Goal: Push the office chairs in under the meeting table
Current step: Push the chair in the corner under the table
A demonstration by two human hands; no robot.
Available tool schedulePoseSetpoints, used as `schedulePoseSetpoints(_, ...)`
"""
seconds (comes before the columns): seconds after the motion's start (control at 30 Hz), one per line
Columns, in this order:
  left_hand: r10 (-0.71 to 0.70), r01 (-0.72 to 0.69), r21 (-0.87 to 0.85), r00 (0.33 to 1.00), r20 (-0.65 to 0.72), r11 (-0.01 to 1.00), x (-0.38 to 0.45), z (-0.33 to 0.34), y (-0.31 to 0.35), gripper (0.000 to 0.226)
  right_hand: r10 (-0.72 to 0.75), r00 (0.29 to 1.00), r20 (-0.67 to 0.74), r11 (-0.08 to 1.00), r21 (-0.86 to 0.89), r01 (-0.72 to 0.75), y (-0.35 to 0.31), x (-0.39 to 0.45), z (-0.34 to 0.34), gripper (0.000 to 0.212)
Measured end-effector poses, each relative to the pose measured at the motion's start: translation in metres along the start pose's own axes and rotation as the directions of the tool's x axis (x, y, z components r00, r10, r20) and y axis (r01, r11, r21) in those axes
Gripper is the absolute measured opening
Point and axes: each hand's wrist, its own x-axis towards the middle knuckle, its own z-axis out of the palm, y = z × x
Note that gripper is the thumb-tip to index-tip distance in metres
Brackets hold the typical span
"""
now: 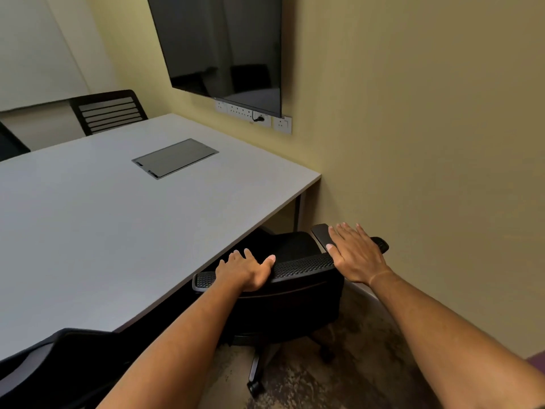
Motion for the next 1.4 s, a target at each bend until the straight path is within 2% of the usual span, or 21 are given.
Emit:
schedulePoseSetpoints(0.27,-0.034,0.032,-0.024,0.994,-0.102,0.999,0.012,0.002,0.008,0.098,-0.142,0.989,-0.036,0.983,0.115,0.146,0.013,0.038,0.0,0.061)
schedulePoseSetpoints(0.5,-0.127,0.115,-0.085,0.979,-0.157,0.99,0.023,0.002,0.026,0.096,-0.299,0.953,-0.056,0.935,0.182,0.304,0.037,0.077,0.0,0.07)
schedulePoseSetpoints(0.63,-0.198,0.174,-0.113,0.945,-0.26,0.978,0.034,0.001,0.051,0.096,-0.386,0.918,-0.088,0.9,0.185,0.395,0.058,0.105,0.0,0.07)
schedulePoseSetpoints(0.77,-0.287,0.238,-0.19,0.909,-0.302,0.953,0.045,-0.001,0.079,0.095,-0.451,0.885,-0.115,0.868,0.176,0.465,0.082,0.135,0.003,0.073)
schedulePoseSetpoints(0.87,-0.34,0.261,-0.255,0.875,-0.345,0.931,0.05,-0.004,0.097,0.094,-0.485,0.865,-0.126,0.851,0.161,0.5,0.096,0.159,0.005,0.081)
schedulePoseSetpoints(1.03,-0.389,0.289,-0.295,0.84,-0.379,0.911,0.066,-0.012,0.114,0.094,-0.533,0.831,-0.156,0.82,0.147,0.554,0.107,0.196,0.008,0.081)
schedulePoseSetpoints(1.4,-0.451,0.347,-0.302,0.785,-0.424,0.888,0.117,-0.03,0.101,0.102,-0.575,0.8,-0.171,0.792,0.13,0.596,0.093,0.265,0.01,0.085)
